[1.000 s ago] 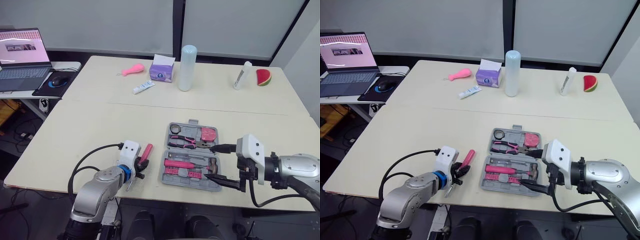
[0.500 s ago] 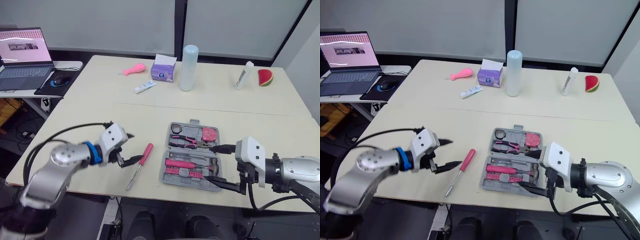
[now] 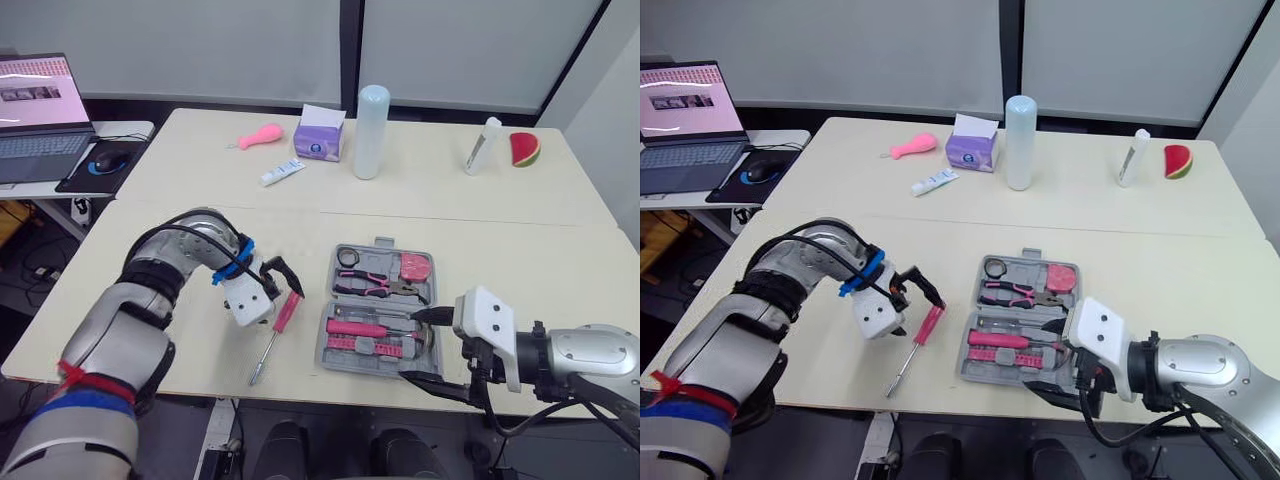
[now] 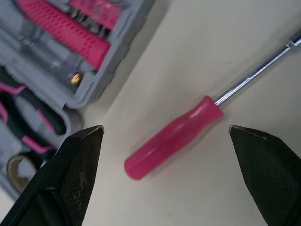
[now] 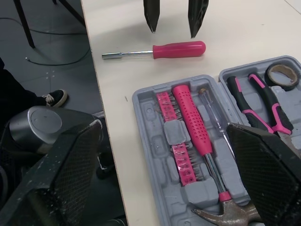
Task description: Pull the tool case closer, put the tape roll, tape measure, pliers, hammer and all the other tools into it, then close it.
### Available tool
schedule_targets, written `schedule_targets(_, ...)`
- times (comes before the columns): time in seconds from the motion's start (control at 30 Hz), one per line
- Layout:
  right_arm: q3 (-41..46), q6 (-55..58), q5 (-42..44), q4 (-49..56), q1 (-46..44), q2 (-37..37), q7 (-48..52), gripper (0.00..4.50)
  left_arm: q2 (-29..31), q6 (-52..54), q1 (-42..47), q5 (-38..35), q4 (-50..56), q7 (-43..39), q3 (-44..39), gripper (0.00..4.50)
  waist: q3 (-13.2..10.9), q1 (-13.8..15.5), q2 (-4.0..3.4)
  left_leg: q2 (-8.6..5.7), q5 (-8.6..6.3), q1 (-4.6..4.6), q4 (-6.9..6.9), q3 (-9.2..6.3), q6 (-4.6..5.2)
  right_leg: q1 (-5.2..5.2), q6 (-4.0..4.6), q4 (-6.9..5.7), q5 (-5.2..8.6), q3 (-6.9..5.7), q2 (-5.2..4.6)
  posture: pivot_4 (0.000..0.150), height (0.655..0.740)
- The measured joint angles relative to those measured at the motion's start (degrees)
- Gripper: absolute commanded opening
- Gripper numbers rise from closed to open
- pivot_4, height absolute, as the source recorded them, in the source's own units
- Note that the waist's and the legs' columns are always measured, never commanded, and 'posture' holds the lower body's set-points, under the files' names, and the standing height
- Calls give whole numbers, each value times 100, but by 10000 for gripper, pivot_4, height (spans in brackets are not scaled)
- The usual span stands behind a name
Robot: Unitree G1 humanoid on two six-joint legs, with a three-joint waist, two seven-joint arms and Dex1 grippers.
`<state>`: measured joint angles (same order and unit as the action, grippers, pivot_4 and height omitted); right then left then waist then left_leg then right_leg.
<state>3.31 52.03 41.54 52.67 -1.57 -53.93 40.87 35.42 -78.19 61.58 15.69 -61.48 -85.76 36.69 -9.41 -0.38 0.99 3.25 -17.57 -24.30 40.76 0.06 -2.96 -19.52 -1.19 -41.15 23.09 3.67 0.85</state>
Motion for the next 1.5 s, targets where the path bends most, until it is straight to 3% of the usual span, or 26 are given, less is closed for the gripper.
schedule_targets(0.17, 3, 96, 146, 51, -81, 0, -109, 45000, -241, -512, 330, 1335, -461, 1029, 404, 44415, -2, -2, 4, -1, 0, -6, 5, -5, 0, -2, 0, -3, 0, -3, 0, 1500, 7002)
schedule_targets(0.27, 4, 150, 278, 93, -174, 0, -203, 45000, -384, -516, 586, 2538, -482, 2226, 717, 42670, -2, 10, 7, -4, 1, -8, 6, -7, -1, -1, -1, -4, 0, -5, -1, 1500, 7002)
schedule_targets(0.37, 8, 234, 410, 104, -188, -2, -277, 45000, -517, -562, 727, 3411, -463, 3210, 1059, 35945, -1, 19, 8, -7, 2, -8, 6, -7, -4, -1, -1, -4, 0, -5, -5, 1500, 7002)
schedule_targets(0.57, 74, 294, 640, 173, -187, -37, -445, 45000, -567, -673, 1051, 4744, -436, 5019, 1750, 17631, 5, 46, 0, -28, 9, -2, 6, -13, 8, 11, -1, -13, 0, -4, -21, 1500, 7002)
schedule_targets(0.7, 121, 312, 709, 213, -190, -108, -490, 45000, -550, -767, 1164, 5256, -428, 5912, 2068, 5395, 5, 47, 0, -52, 17, -3, 6, -22, 17, 16, -5, -14, -2, -11, -46, 1500, 7002)
schedule_targets(0.87, 116, 309, 749, 211, -275, -111, -493, 45000, -393, -1116, 1283, 5560, -358, 6629, 2319, 4623, -1, 32, 13, -51, 25, -15, 7, -23, 3, 5, -7, -12, -3, -24, -48, 1500, 7002)
schedule_targets(1.07, 4, 302, 757, 110, -418, -57, -493, 45000, 268, -1350, 1833, 5528, -192, 6954, 2762, 4622, -2, 13, 15, -51, 26, -28, 6, -19, 2, -16, -7, -21, -3, -26, -48, 1500, 7002)
schedule_targets(1.3, -376, 318, 689, -59, -747, 215, -653, 45000, 434, -1294, 2044, 5307, -736, 6729, 2801, 4622, -2, 12, 15, -52, 28, -29, 11, -24, 3, -24, -7, -31, -3, -39, -79, 1500, 7002)
schedule_targets(1.5, -814, 450, 497, -212, -986, 308, -815, 45000, 446, -758, 2001, 4369, -1397, 6040, 2008, 4622, -2, -2, 16, -54, 31, -46, 19, -21, 4, -60, -8, -66, -3, -115, -112, 1500, 7002)
